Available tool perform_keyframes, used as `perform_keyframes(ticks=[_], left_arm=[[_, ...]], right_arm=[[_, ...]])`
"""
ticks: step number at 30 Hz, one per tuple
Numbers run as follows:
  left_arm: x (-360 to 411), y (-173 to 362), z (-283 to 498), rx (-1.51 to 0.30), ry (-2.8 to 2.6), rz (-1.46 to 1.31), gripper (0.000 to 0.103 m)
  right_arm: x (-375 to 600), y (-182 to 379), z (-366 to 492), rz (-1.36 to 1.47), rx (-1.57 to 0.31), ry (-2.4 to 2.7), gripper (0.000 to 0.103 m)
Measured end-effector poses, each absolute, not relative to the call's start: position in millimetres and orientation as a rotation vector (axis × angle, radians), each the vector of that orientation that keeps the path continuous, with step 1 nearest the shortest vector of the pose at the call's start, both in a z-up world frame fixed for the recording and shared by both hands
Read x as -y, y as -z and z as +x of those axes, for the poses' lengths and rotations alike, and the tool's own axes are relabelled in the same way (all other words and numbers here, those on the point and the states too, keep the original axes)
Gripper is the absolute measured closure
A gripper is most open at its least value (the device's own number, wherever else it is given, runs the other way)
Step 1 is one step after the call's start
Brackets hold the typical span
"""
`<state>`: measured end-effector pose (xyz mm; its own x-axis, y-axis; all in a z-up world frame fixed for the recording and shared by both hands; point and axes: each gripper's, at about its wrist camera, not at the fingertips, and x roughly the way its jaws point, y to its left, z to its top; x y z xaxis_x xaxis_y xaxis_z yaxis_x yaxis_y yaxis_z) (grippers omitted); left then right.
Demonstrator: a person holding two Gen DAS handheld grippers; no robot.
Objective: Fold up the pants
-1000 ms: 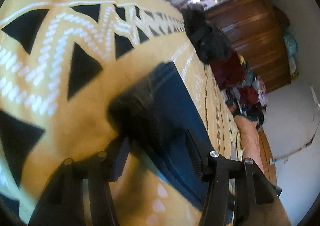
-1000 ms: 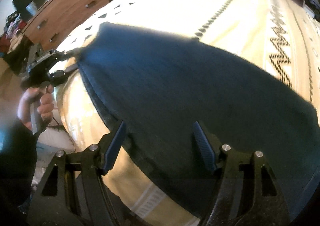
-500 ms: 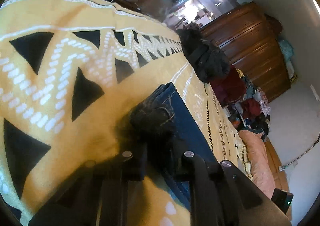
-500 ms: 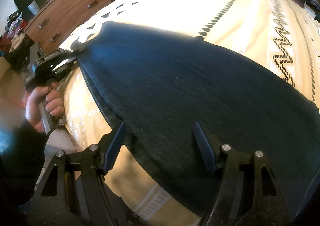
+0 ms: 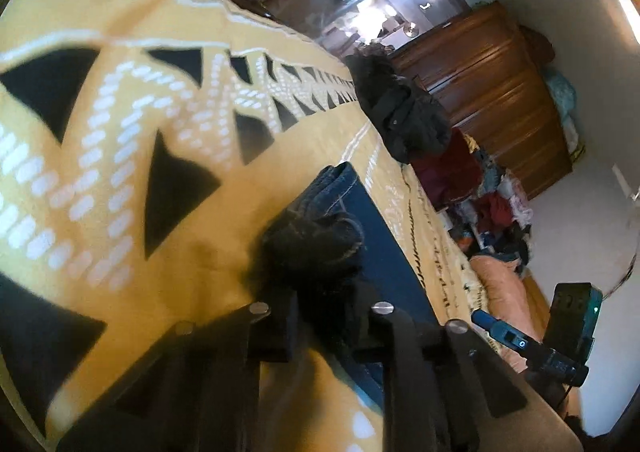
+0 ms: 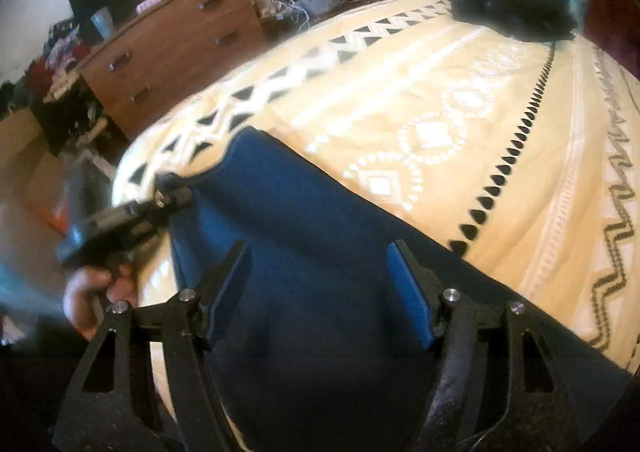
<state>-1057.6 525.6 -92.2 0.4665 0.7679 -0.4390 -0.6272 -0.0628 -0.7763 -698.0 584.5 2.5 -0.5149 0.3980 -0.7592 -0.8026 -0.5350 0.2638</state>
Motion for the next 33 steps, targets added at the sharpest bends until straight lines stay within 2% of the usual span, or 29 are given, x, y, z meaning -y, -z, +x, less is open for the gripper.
perform_keyframes(ticks=[5,7,9,11,14,20,22,23,24,26,30,33], left_arm=[[-530.8,86.3,-1047.6,0.104,-1.182,-1.137,0.074],[-534.7,84.8,-1046.2,0.090,-1.185,-1.149,0.076],[-538.6,83.7,-1043.2,0.055,-1.201,-1.156,0.083],[-540.2,83.2,-1040.4,0.030,-1.218,-1.159,0.084],[-538.2,84.8,-1041.5,0.070,-1.219,-1.163,0.079],[-543.1,85.1,-1042.0,0.069,-1.214,-1.164,0.078],[-545.9,80.5,-1038.1,0.035,-1.226,-1.148,0.086],[-547.0,75.7,-1033.5,0.010,-1.240,-1.120,0.092],[-547.5,68.4,-1026.7,-0.012,-1.254,-1.091,0.095],[-548.3,51.5,-1013.4,-0.037,-1.259,-1.035,0.095],[-550.8,-8.1,-946.8,-0.113,-1.166,-0.815,0.095],[-555.6,-52.8,-861.0,-0.160,-0.975,-0.667,0.095]], right_arm=[[-539.3,6.5,-688.8,-0.843,-0.821,-2.081,0.033],[-520.2,8.3,-673.0,-0.839,-0.858,-2.049,0.033],[-496.8,7.7,-651.9,-0.815,-0.905,-2.004,0.033],[-481.0,5.7,-636.8,-0.801,-0.927,-1.959,0.033],[-457.4,6.8,-608.6,-0.760,-0.968,-1.889,0.032],[-446.8,15.4,-586.5,-0.722,-1.046,-1.793,0.032],[-442.1,9.6,-584.7,-0.707,-1.032,-1.804,0.033],[-440.3,4.2,-583.1,-0.692,-1.016,-1.810,0.035],[-437.6,0.0,-579.7,-0.675,-0.997,-1.805,0.038],[-431.1,-8.0,-562.3,-0.631,-0.976,-1.767,0.057],[-408.1,-21.7,-500.6,-0.511,-0.947,-1.604,0.060],[-388.1,-23.7,-448.2,-0.430,-0.956,-1.486,0.060]])
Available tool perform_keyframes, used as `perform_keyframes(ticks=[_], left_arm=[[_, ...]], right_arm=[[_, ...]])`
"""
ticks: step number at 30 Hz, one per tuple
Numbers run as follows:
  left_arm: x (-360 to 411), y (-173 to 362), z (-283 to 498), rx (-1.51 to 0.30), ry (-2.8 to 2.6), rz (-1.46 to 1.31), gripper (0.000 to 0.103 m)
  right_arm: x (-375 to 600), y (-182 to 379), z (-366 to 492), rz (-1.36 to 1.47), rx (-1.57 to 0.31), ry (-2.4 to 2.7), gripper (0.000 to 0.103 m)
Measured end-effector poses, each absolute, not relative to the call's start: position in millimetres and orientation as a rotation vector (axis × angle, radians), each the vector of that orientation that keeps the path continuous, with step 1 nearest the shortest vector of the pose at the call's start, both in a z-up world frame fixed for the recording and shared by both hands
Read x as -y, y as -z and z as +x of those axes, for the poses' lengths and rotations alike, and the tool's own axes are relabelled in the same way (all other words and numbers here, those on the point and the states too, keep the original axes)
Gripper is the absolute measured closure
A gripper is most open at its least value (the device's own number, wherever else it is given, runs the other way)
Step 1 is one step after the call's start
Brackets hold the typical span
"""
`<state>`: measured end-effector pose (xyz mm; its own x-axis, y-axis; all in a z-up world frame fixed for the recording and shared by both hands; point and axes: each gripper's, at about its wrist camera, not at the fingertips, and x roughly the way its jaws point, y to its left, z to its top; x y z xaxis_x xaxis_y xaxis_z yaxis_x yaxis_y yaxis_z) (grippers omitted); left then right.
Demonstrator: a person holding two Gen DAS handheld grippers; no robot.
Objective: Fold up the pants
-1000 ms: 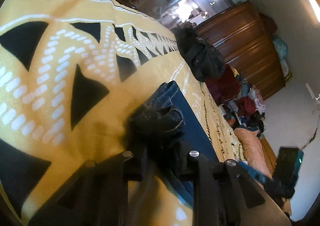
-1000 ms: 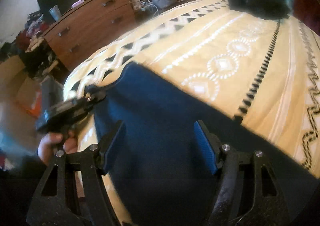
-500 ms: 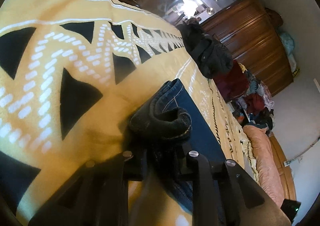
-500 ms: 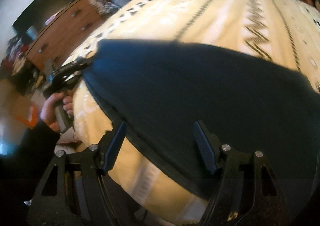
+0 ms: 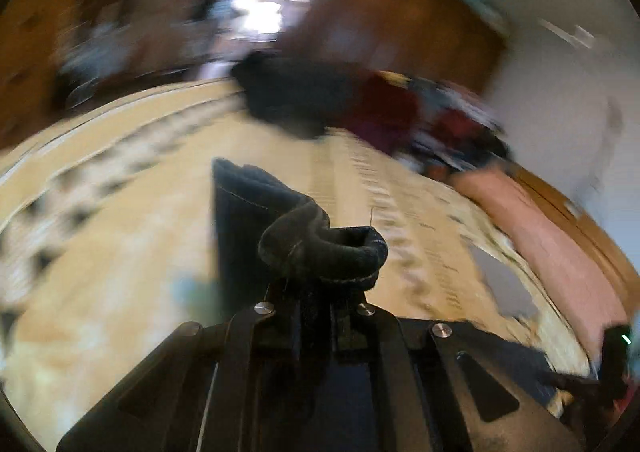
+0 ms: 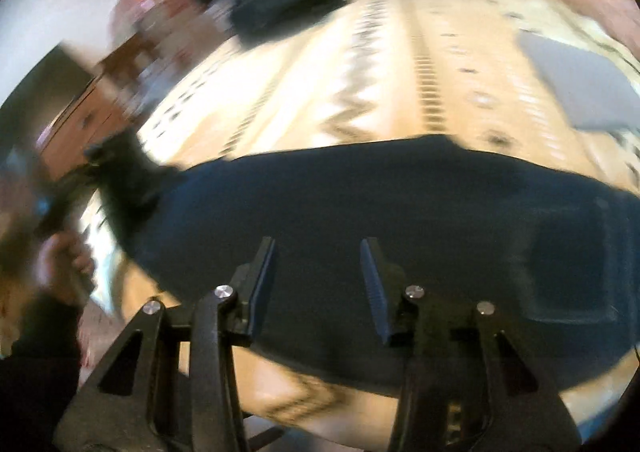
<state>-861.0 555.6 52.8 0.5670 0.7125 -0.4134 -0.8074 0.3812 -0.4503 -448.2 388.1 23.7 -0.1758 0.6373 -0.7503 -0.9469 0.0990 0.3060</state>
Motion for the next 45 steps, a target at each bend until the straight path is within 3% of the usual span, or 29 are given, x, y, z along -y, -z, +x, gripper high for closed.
perform_keyframes(ticks=[4,7,10,13,16,19,21,23,24,26,30,33,36,41,43,45], left_arm=[[-547.5,-73.3,-740.2,-0.234,-0.738,-0.554,0.095],[-524.8,-58.2,-644.9,-0.320,-0.561,-0.497,0.095],[-489.3,-5.2,-560.2,-0.532,-0.405,-0.432,0.095],[-450.9,69.0,-511.5,-0.861,-0.352,-0.337,0.092],[-446.8,65.1,-516.4,-0.832,-0.371,-0.309,0.086],[-439.4,60.9,-517.1,-0.867,-0.376,-0.257,0.068],[-427.2,51.5,-519.2,-0.887,-0.393,-0.186,0.049],[-414.6,40.1,-527.3,-0.852,-0.369,-0.209,0.039],[-412.5,31.9,-534.4,-0.826,-0.350,-0.249,0.038],[-417.5,22.8,-554.1,-0.784,-0.345,-0.342,0.038],[-449.5,11.4,-593.9,-0.708,-0.425,-0.537,0.039],[-484.6,6.6,-642.3,-0.655,-0.548,-0.647,0.039],[-523.3,6.0,-703.8,-0.578,-0.716,-0.766,0.039],[-550.5,9.8,-758.8,-0.524,-0.776,-0.852,0.039],[-559.7,11.4,-762.7,-0.536,-0.764,-0.849,0.039],[-575.5,12.9,-759.7,-0.545,-0.709,-0.845,0.040]], right_arm=[[-358.8,-22.6,-383.9,-0.338,-0.972,-1.355,0.060],[-335.3,-15.4,-344.9,-0.294,-0.982,-1.279,0.060],[-315.2,-0.6,-315.6,-0.264,-1.024,-1.220,0.059],[-301.4,12.6,-300.4,-0.243,-1.068,-1.201,0.058],[-297.2,16.0,-294.1,-0.235,-1.077,-1.229,0.056],[-303.7,11.3,-294.6,-0.201,-1.062,-1.282,0.045],[-310.9,6.3,-300.6,-0.183,-1.059,-1.334,0.043],[-322.3,4.2,-311.9,-0.190,-1.053,-1.416,0.046],[-330.6,2.9,-321.0,-0.204,-1.051,-1.465,0.049],[-354.0,3.0,-343.6,-0.250,-1.060,-1.578,0.082],[-394.9,17.7,-390.7,-0.389,-1.005,-1.717,0.083],[-406.0,64.3,-396.4,-0.582,-1.102,-1.609,0.086],[-389.7,77.1,-378.7,-0.486,-1.157,-1.588,0.089],[-382.1,47.4,-391.4,-0.486,-0.959,-1.650,0.082],[-394.2,88.3,-391.2,-0.595,-1.066,-1.600,0.073],[-390.0,86.1,-389.8,-0.553,-1.046,-1.613,0.073]])
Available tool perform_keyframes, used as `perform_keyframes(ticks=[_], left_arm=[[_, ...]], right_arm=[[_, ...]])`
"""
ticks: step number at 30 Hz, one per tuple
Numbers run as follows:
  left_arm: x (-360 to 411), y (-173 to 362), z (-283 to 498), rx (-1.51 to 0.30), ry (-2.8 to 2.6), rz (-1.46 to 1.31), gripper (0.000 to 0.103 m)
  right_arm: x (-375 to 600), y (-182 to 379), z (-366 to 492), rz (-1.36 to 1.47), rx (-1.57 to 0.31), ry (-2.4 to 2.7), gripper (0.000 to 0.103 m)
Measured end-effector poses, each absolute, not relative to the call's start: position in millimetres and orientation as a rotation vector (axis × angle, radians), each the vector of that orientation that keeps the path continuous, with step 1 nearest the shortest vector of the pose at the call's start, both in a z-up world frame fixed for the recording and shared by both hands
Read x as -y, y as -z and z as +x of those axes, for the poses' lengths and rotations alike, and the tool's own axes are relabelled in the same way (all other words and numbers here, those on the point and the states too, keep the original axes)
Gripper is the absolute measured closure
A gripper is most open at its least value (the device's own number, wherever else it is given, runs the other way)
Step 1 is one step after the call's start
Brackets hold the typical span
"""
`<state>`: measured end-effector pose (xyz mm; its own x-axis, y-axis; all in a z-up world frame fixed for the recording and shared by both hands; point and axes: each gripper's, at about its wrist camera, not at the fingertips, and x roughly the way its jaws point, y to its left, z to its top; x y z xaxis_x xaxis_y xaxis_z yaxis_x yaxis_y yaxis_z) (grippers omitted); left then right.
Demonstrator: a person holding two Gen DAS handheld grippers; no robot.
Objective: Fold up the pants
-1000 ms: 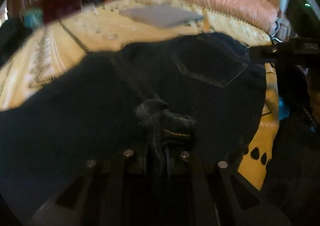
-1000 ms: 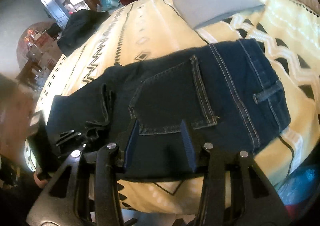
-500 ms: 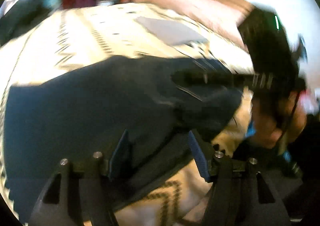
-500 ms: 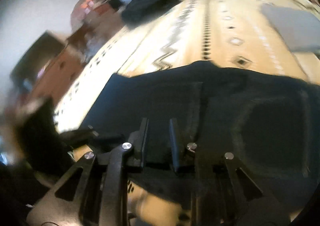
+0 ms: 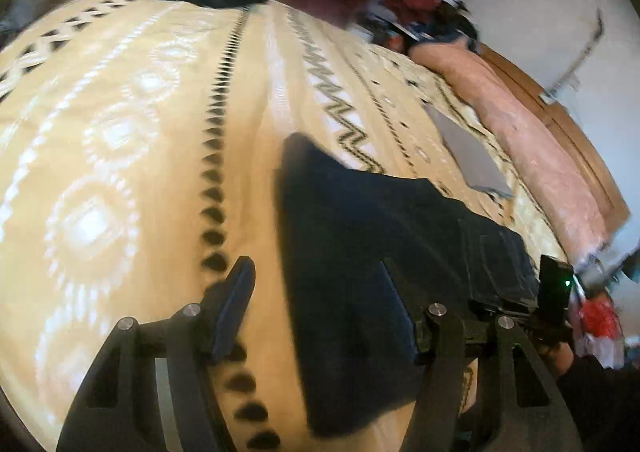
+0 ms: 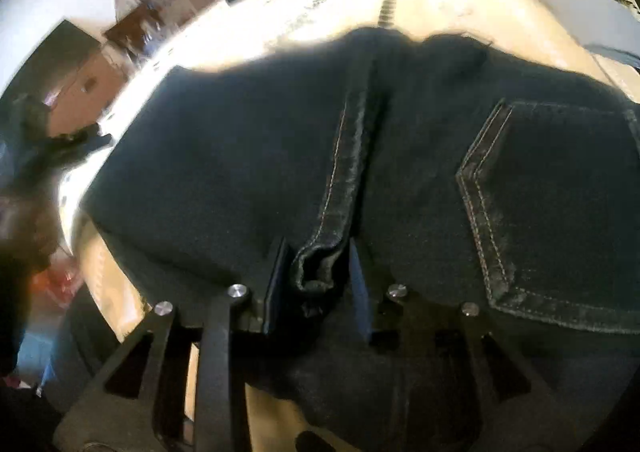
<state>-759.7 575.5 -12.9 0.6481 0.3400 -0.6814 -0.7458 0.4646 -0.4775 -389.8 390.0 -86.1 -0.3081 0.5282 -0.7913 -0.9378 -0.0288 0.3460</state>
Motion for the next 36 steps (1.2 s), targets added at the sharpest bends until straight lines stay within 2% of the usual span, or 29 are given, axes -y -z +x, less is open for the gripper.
perform_keyframes(ticks=[3,8,9,11,13,16,19,24,26,28,31,33,36], left_arm=[[-612.0,16.8,-746.5,-0.525,-0.605,-0.873,0.041],[-657.5,30.5,-697.1,-0.651,-0.477,-0.821,0.043],[-670.2,35.9,-693.8,-0.664,-0.489,-0.829,0.053],[-704.6,46.9,-699.5,-0.739,-0.679,-0.839,0.065],[-724.2,41.5,-719.6,-0.664,-0.815,-0.894,0.064],[-701.1,12.8,-723.9,-0.527,-0.635,-0.877,0.064],[-638.3,4.5,-714.6,-0.579,-0.347,-0.815,0.064],[-532.1,32.1,-745.8,-0.830,-0.243,-0.700,0.064],[-515.9,26.2,-773.0,-0.750,-0.248,-0.743,0.061],[-513.7,28.7,-796.8,-0.752,-0.248,-0.858,0.063],[-510.3,11.6,-830.0,-0.693,-0.294,-0.868,0.061],[-527.2,4.5,-841.1,-0.631,-0.341,-0.905,0.050],[-566.5,9.6,-842.9,-0.558,-0.400,-0.966,0.048]], right_arm=[[-386.4,69.9,-398.9,-0.571,-0.975,-1.587,0.069],[-389.3,60.6,-414.3,-0.589,-0.890,-1.620,0.067],[-395.2,70.8,-416.1,-0.629,-0.904,-1.613,0.065],[-399.7,84.7,-413.9,-0.654,-0.923,-1.602,0.064],[-399.4,81.9,-414.1,-0.662,-0.924,-1.592,0.064],[-397.2,73.8,-417.9,-0.677,-0.920,-1.570,0.063],[-394.6,66.0,-421.9,-0.675,-0.884,-1.581,0.062],[-398.1,75.8,-420.7,-0.687,-0.908,-1.570,0.060],[-397.1,73.3,-421.2,-0.694,-0.906,-1.555,0.055],[-393.5,68.9,-422.7,-0.707,-0.900,-1.524,0.054],[-379.8,43.1,-446.8,-0.753,-0.735,-1.498,0.052],[-367.5,27.2,-481.1,-0.776,-0.628,-1.546,0.052],[-356.0,24.5,-553.4,-0.868,-0.438,-1.639,0.054]])
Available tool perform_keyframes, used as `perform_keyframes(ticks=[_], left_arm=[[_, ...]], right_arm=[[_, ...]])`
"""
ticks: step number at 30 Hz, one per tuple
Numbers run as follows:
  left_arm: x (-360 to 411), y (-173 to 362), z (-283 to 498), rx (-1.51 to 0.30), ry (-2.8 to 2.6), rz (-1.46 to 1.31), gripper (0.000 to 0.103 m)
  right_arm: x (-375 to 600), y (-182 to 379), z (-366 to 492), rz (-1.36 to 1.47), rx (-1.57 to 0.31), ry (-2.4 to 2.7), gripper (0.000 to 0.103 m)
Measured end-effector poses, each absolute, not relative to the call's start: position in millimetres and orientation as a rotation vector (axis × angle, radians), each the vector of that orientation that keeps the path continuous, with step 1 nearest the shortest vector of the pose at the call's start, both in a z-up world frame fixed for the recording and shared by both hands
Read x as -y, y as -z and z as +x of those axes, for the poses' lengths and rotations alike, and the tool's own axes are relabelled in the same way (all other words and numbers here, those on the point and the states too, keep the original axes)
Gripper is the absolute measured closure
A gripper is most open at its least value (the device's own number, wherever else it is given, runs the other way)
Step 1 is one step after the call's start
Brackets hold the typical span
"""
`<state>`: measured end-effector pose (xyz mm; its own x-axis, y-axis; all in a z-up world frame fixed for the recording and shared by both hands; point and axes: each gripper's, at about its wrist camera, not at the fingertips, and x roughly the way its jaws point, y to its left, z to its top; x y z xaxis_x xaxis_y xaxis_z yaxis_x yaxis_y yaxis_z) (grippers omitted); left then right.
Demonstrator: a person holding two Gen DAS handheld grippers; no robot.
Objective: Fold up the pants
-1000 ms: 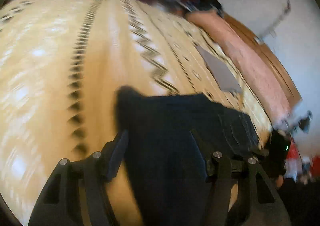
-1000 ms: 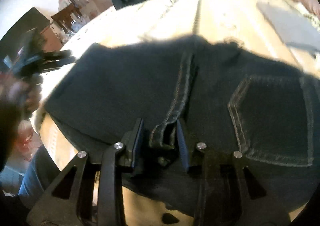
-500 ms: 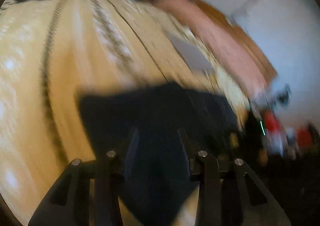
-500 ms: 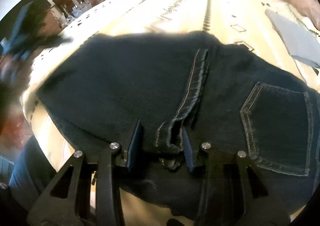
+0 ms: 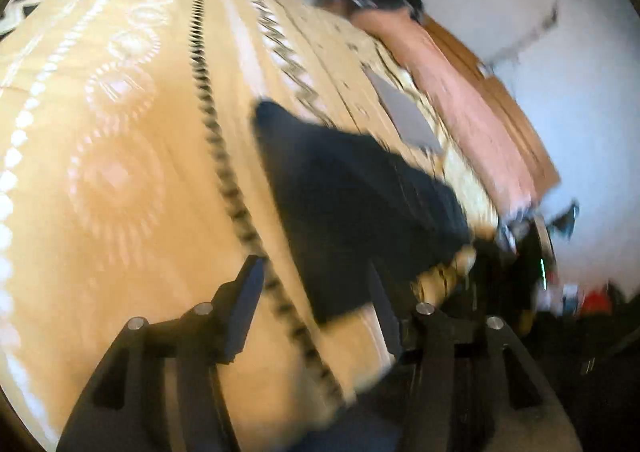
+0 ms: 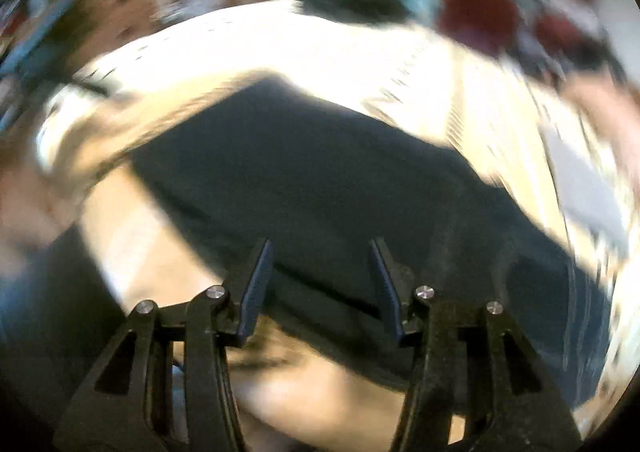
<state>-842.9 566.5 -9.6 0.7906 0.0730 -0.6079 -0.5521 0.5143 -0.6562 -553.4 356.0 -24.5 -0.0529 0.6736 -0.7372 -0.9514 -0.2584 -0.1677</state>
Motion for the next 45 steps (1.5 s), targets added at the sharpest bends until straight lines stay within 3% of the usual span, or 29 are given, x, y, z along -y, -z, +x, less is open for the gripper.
perform_keyframes(ticks=[3,8,25,27,29,37,45], left_arm=[[-598.7,31.4,-811.6,-0.562,-0.343,-1.023,0.048],[-622.6,57.0,-755.1,-0.644,-0.269,-1.011,0.048],[-691.4,84.1,-692.0,-0.625,-0.222,-1.029,0.048],[-696.7,85.7,-688.3,-0.638,-0.257,-1.011,0.076],[-698.2,88.0,-690.1,-0.643,-0.270,-1.011,0.084],[-703.7,65.8,-735.5,-0.533,-0.296,-1.011,0.088],[-705.1,46.5,-851.9,-0.492,-0.474,-1.042,0.091]], right_arm=[[-355.3,46.0,-625.5,-1.018,-0.193,-1.671,0.055],[-366.8,76.0,-667.4,-1.128,-0.017,-1.600,0.054],[-390.9,77.0,-675.7,-1.117,-0.091,-1.480,0.056],[-390.8,76.3,-676.1,-1.125,-0.114,-1.494,0.063],[-391.3,74.8,-679.1,-1.140,-0.138,-1.508,0.082],[-387.2,54.5,-708.8,-1.144,-0.176,-1.568,0.088],[-386.4,28.9,-766.1,-1.059,-0.193,-1.774,0.089]])
